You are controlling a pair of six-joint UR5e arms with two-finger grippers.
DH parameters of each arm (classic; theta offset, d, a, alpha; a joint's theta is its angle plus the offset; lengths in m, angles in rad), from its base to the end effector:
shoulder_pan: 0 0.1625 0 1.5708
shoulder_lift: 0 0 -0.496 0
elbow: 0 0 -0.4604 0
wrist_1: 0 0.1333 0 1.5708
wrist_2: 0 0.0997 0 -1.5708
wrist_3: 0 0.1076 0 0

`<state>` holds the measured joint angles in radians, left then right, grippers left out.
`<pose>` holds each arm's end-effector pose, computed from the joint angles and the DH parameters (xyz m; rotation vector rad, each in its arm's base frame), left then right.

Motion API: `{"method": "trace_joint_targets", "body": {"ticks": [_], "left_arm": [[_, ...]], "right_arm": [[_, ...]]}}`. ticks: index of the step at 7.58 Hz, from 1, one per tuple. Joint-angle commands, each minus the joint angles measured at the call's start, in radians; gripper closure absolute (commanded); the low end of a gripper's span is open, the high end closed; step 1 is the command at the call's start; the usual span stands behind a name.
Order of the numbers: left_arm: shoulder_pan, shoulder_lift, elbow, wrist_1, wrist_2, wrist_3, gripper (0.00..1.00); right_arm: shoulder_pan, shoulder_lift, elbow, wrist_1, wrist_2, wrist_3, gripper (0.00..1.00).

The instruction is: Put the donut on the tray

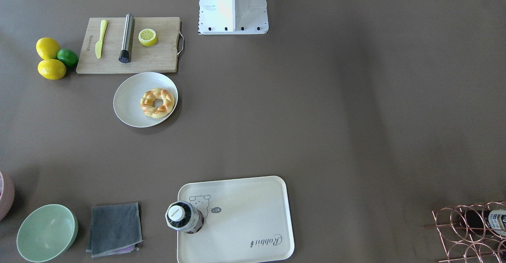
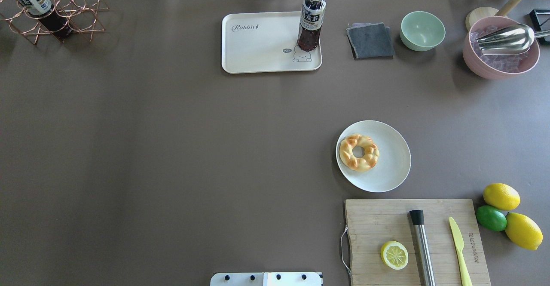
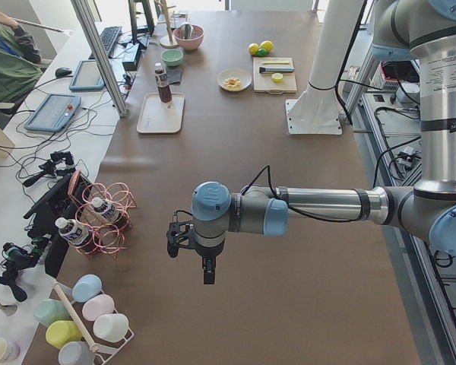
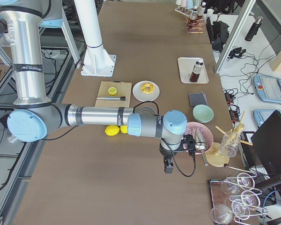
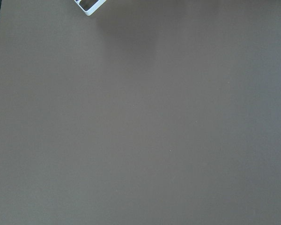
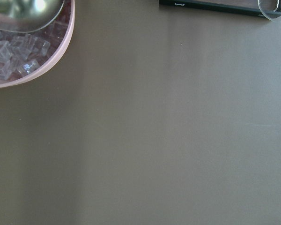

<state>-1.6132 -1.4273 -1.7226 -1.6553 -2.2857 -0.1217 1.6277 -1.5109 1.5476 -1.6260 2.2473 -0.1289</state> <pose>-0.0837 -0.4931 0.7212 0.0605 0.7178 -0.1238 0.0993 -0.5832 0.7265 0.0450 -0.6753 -0.0630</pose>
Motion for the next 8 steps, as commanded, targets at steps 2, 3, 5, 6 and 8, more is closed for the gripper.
{"method": "trace_joint_targets", "body": {"ticks": [2,3,5,6,8], "left_arm": [[-0.001,0.01,-0.003,-0.021,-0.003,-0.002,0.01],[-0.001,0.005,-0.003,-0.021,-0.003,-0.004,0.01],[-0.002,-0.005,-0.026,-0.046,-0.003,-0.004,0.01],[-0.002,0.002,-0.014,-0.066,-0.003,0.004,0.01],[-0.025,0.03,-0.037,-0.126,-0.076,-0.006,0.01]], "right_arm": [[0.0,0.001,0.0,0.0,0.0,0.002,0.0],[0.0,0.005,0.0,0.002,0.0,0.002,0.0],[-0.003,0.006,0.05,0.002,0.023,0.0,0.0],[-0.003,0.003,0.052,0.002,0.087,-0.001,0.0],[-0.003,0.001,0.113,0.002,0.121,-0.002,0.0]]}}
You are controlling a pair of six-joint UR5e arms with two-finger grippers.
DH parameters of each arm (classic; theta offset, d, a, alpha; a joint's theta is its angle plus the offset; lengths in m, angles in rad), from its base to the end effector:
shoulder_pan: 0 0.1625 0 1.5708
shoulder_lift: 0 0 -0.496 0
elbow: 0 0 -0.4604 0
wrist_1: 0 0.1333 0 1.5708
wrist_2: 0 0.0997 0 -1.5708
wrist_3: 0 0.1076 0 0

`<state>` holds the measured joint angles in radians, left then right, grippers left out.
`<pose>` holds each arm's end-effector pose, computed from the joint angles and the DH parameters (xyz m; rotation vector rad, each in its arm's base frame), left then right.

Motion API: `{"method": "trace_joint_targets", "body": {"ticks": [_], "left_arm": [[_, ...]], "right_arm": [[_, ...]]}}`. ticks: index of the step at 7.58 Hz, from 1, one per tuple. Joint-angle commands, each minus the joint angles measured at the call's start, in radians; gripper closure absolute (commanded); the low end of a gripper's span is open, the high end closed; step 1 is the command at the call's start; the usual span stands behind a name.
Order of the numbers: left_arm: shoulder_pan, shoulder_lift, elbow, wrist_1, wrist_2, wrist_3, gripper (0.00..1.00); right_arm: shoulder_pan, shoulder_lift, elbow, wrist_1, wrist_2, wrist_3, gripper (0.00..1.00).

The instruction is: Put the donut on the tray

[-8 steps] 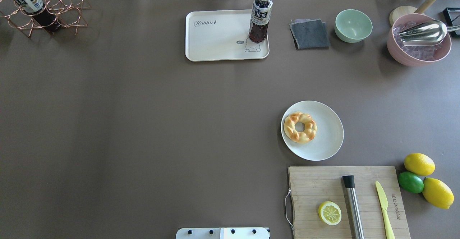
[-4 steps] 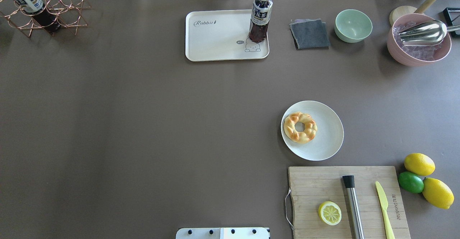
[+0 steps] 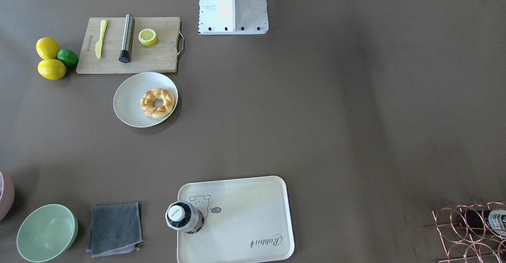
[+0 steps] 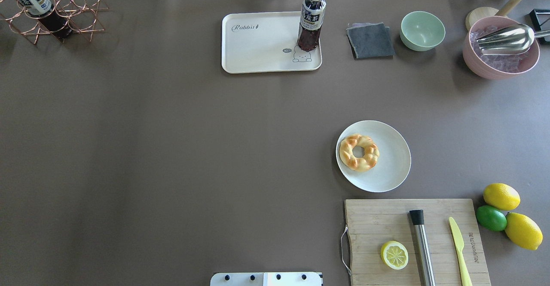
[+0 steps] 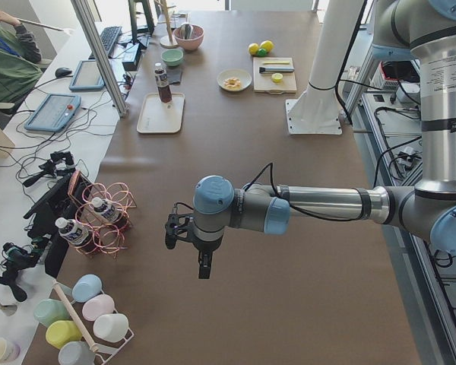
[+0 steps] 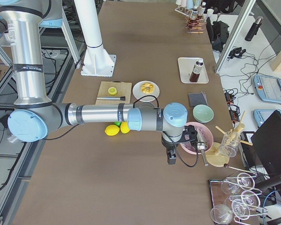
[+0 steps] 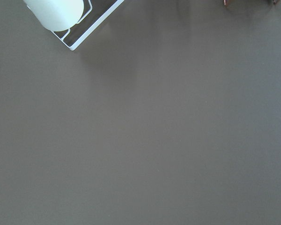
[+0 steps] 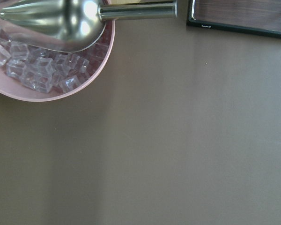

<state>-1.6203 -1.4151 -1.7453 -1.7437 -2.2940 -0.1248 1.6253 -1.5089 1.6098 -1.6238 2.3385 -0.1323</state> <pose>-0.0866 -0.4930 0.7040 0.1560 0.7275 -0.0969 0.0907 -0.5880 0.6837 0.1169 -0.7602 -0.0923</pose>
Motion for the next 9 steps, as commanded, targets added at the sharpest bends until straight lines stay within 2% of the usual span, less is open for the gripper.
{"method": "trace_joint_targets", "body": {"ticks": [1,3,5,7,8,9], "left_arm": [[-0.036,0.013,-0.013,-0.069,-0.141,-0.004,0.01],[-0.044,0.019,-0.014,-0.111,-0.18,-0.035,0.01],[-0.05,0.024,0.039,-0.262,-0.368,-0.067,0.01],[-0.044,0.007,0.029,-0.334,-0.348,-0.119,0.01],[-0.037,0.007,0.024,-0.364,-0.348,-0.133,0.02],[-0.015,0.007,0.024,-0.405,-0.348,-0.194,0.02]], "right_arm": [[-0.001,-0.002,0.079,-0.001,0.031,0.002,0.0],[-0.008,0.006,0.085,0.001,0.031,0.002,0.0],[-0.019,0.001,0.104,-0.001,0.03,0.002,0.0],[-0.086,0.003,0.108,0.002,0.03,0.076,0.0],[-0.14,-0.002,0.111,0.09,0.028,0.215,0.0],[-0.225,-0.028,0.104,0.271,0.019,0.432,0.0]]}}
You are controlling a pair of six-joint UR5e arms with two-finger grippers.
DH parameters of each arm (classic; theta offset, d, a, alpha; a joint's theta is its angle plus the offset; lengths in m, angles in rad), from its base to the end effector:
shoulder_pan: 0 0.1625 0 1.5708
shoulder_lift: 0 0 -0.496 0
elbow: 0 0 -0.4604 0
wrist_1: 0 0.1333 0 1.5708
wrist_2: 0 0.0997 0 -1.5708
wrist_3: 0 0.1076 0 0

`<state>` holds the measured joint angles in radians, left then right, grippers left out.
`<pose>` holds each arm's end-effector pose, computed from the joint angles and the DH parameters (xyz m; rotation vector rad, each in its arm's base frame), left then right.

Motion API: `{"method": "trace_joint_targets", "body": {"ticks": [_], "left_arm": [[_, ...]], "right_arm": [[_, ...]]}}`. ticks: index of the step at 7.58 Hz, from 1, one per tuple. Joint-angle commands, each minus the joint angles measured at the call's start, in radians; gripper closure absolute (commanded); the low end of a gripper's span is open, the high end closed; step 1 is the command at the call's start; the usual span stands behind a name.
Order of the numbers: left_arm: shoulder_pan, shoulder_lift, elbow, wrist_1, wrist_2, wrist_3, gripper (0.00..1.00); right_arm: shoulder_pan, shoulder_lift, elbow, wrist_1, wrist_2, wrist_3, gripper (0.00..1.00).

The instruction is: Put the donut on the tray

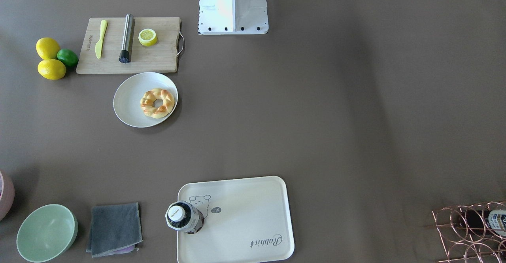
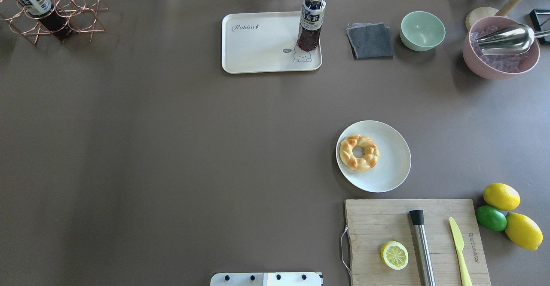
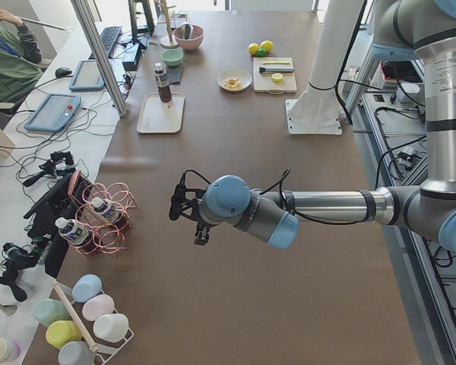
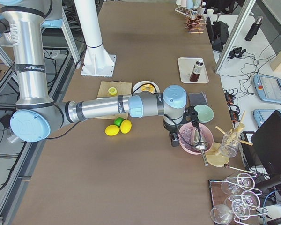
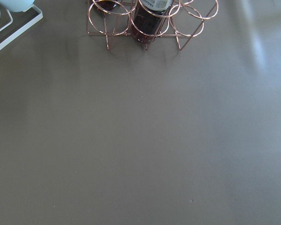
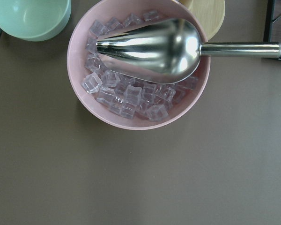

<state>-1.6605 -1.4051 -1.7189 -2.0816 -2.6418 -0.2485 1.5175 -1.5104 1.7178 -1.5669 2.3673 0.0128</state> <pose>-0.0827 -0.4853 0.6580 0.3590 1.0768 -0.0371 0.0247 -0.5959 0.6154 0.1737 -0.7999 -0.1224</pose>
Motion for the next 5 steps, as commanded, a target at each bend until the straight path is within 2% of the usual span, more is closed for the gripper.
{"method": "trace_joint_targets", "body": {"ticks": [1,2,3,4,5], "left_arm": [[0.047,-0.002,0.001,-0.131,0.0,-0.131,0.01],[0.065,0.008,0.004,-0.173,0.002,-0.147,0.01],[0.089,0.005,0.004,-0.175,0.022,-0.181,0.01],[0.137,0.006,0.001,-0.181,0.087,-0.205,0.01],[0.163,0.008,0.001,-0.208,0.109,-0.239,0.01]], "right_arm": [[-0.194,-0.055,-0.015,0.392,-0.013,0.484,0.0],[-0.261,-0.074,-0.01,0.532,-0.022,0.671,0.0],[-0.375,-0.08,-0.004,0.633,-0.102,0.857,0.0],[-0.516,-0.071,0.028,0.663,-0.231,1.016,0.0],[-0.639,-0.067,0.069,0.663,-0.335,1.141,0.0]]}}
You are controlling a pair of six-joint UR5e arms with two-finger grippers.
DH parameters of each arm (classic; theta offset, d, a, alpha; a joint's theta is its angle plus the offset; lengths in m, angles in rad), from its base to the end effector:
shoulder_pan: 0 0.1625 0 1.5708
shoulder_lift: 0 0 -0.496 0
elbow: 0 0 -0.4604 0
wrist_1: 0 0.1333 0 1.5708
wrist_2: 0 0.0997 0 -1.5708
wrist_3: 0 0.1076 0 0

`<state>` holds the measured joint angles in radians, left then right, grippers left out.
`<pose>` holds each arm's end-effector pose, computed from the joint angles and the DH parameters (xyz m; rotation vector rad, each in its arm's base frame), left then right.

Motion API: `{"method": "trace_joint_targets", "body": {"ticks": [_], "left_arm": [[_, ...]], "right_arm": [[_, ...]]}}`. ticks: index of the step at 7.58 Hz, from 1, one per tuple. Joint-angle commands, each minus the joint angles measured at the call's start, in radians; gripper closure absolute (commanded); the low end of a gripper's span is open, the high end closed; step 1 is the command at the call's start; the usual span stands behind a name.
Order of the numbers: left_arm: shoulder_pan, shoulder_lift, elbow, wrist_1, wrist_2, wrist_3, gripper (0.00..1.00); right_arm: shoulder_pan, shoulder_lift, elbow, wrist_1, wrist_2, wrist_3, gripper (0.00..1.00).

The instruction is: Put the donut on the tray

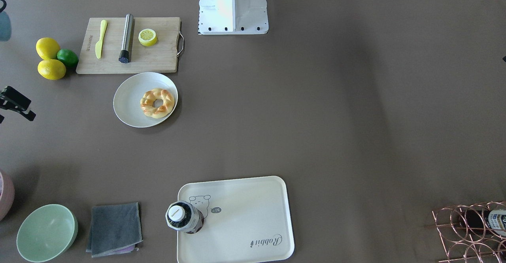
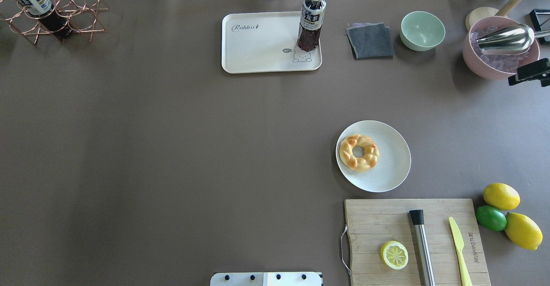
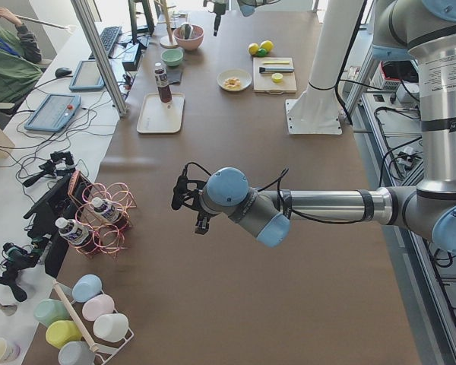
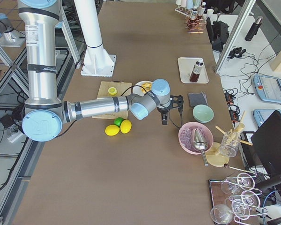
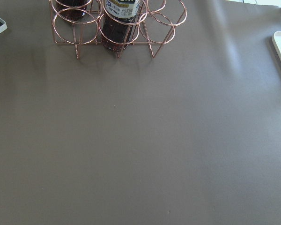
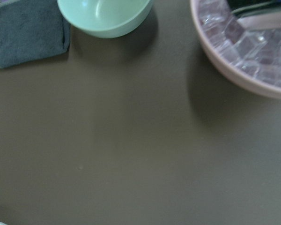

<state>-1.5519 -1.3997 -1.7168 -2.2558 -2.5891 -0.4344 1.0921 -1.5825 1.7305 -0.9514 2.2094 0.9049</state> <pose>-0.0325 -0.4899 0.6463 0.3636 1.0840 -0.0335 -0.2064 -0.5478 0.5835 0.1831 -0.9379 0.1484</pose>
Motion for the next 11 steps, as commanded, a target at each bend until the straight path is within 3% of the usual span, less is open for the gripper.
{"method": "trace_joint_targets", "body": {"ticks": [1,4,5,7,9,11], "left_arm": [[0.071,0.002,0.0,-0.072,0.066,-0.087,0.01],[0.14,0.002,0.0,-0.152,0.127,-0.176,0.01],[0.141,0.002,0.002,-0.159,0.129,-0.184,0.01],[0.141,0.001,0.002,-0.159,0.129,-0.184,0.01],[0.141,0.001,0.0,-0.16,0.129,-0.182,0.01],[0.141,0.002,0.0,-0.16,0.129,-0.182,0.01]], "right_arm": [[-0.283,0.006,0.092,0.045,-0.216,0.305,0.0],[-0.466,-0.002,0.103,0.043,-0.338,0.362,0.04],[-0.501,-0.008,0.103,0.043,-0.371,0.362,0.14],[-0.515,-0.031,0.101,0.045,-0.373,0.377,0.45],[-0.515,-0.031,0.116,0.045,-0.373,0.434,1.0],[-0.515,-0.03,0.116,0.045,-0.375,0.434,1.0]]}}
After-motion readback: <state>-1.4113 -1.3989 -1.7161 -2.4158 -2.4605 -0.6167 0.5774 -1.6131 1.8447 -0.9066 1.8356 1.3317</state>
